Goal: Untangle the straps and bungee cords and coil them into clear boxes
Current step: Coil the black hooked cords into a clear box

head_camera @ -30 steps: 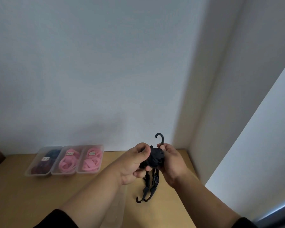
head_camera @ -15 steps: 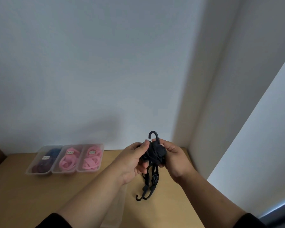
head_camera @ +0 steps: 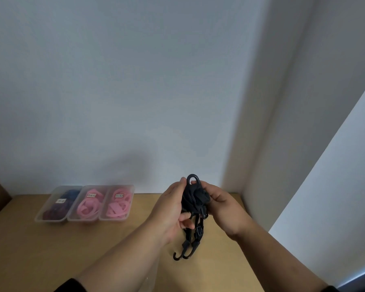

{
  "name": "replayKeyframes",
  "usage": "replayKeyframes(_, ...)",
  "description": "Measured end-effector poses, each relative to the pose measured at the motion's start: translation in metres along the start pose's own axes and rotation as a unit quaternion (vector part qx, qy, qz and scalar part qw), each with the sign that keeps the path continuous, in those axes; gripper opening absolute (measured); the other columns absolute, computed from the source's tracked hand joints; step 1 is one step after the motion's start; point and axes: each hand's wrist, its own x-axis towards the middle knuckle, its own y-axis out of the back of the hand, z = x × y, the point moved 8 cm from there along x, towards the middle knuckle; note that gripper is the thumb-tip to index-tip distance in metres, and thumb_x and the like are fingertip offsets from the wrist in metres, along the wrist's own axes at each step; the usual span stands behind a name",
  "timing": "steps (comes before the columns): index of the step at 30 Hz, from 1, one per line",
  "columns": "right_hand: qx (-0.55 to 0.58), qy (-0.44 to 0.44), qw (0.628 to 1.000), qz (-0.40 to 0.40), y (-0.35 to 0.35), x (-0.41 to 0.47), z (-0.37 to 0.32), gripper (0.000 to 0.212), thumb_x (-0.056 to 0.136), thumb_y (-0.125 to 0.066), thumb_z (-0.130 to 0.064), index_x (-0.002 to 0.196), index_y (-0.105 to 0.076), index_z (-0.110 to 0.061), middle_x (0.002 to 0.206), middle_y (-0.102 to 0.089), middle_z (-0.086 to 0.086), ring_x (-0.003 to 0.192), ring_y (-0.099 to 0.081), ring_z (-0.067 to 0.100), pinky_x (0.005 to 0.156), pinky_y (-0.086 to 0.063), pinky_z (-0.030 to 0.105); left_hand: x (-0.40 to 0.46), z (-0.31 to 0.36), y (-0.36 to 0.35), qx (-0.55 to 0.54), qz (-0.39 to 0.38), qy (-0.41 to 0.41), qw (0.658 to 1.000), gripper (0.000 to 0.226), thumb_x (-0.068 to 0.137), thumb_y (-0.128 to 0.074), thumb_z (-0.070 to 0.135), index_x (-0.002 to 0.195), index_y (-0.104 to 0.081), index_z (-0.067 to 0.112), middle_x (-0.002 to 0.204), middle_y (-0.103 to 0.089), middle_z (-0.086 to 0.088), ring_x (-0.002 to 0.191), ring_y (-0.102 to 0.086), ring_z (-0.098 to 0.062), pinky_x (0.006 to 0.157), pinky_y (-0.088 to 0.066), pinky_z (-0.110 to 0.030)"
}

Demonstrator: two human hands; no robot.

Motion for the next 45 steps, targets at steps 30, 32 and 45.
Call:
replayKeyframes(30, -0.161, 0.054, 0.985, -0.032, -0.007, 0.000, -0.022, 0.036, 0.085, -0.077, -0.033, 0.114, -0.058, -0.025, 0.079, -0.071, 0.003, 0.074, -0.067, 0.025, 0.073, -0.055, 0.050, 0.000, 0.001, 0.001, 0.184, -0.032, -0.020, 0.982, 0.025, 0.089, -0.041, 0.069, 0.092, -0.064, 0.061, 0.076, -0.073, 0.000, 0.049, -0.059, -0.013, 0.049, -0.053, -0.036)
replayKeyframes(32, -0.143, 0.062, 0.987, -0.034, -0.007, 0.000, -0.022, 0.028, 0.088, -0.076, -0.030, 0.111, -0.061, -0.026, 0.079, -0.073, 0.003, 0.075, -0.069, 0.023, 0.074, -0.056, 0.046, 0.000, -0.001, 0.002, 0.187, -0.034, -0.015, 0.982, 0.034, 0.084, -0.036, 0.078, 0.086, -0.065, 0.060, 0.061, -0.066, 0.001, 0.047, -0.058, -0.014, 0.047, -0.053, -0.033)
replayKeyframes(45, -0.073, 0.015, 0.997, 0.035, 0.003, 0.013, 0.014, 0.027, 0.081, -0.078, -0.046, 0.106, -0.071, -0.037, 0.091, -0.076, -0.002, 0.085, -0.072, 0.016, 0.078, -0.059, 0.036, 0.009, -0.010, 0.017, 0.164, -0.041, -0.020, 0.985, 0.046, 0.089, -0.044, 0.074, 0.104, -0.069, 0.038, 0.059, -0.061, 0.001, 0.040, -0.048, -0.016, 0.054, -0.055, -0.036)
